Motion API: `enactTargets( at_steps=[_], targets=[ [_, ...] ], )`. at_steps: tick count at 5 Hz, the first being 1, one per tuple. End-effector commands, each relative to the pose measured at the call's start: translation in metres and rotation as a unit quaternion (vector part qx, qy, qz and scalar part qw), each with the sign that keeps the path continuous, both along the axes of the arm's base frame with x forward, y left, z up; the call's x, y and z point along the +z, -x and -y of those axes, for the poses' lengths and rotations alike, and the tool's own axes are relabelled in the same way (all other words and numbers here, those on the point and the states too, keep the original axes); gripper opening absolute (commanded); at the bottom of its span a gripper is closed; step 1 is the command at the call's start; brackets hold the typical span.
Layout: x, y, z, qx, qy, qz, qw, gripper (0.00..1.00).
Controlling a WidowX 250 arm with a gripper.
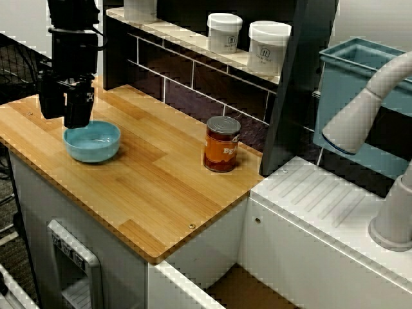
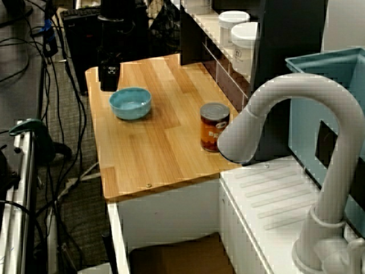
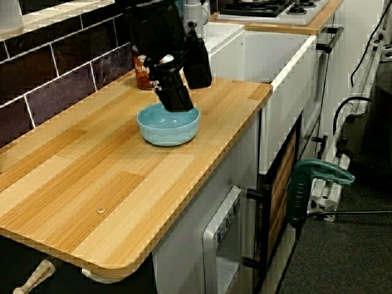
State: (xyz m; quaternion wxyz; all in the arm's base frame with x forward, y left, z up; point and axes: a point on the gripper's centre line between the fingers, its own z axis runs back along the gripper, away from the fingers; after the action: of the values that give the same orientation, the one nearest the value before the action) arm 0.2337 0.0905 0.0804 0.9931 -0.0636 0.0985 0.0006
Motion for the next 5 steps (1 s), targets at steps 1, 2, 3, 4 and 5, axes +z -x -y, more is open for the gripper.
enactTargets(
  at_steps=[1, 2, 3, 4, 5],
  targets=[
    [0.004, -0.004, 0.022, -0.007, -0.034, 0.043, 0.9984, 1.0],
    [0.0, -0.006, 0.03, -0.003, -0.035, 0.049, 0.9982, 1.0],
    [-0.004, -0.004, 0.037, -0.005, -0.037, 0.055, 0.9978, 1.0],
    [-0.012, 0.004, 0.044, -0.013, -0.045, 0.059, 0.9972, 1.0],
    [-0.011, 0.0, 0.043, -0.013, -0.044, 0.055, 0.9974, 1.0]
  ],
)
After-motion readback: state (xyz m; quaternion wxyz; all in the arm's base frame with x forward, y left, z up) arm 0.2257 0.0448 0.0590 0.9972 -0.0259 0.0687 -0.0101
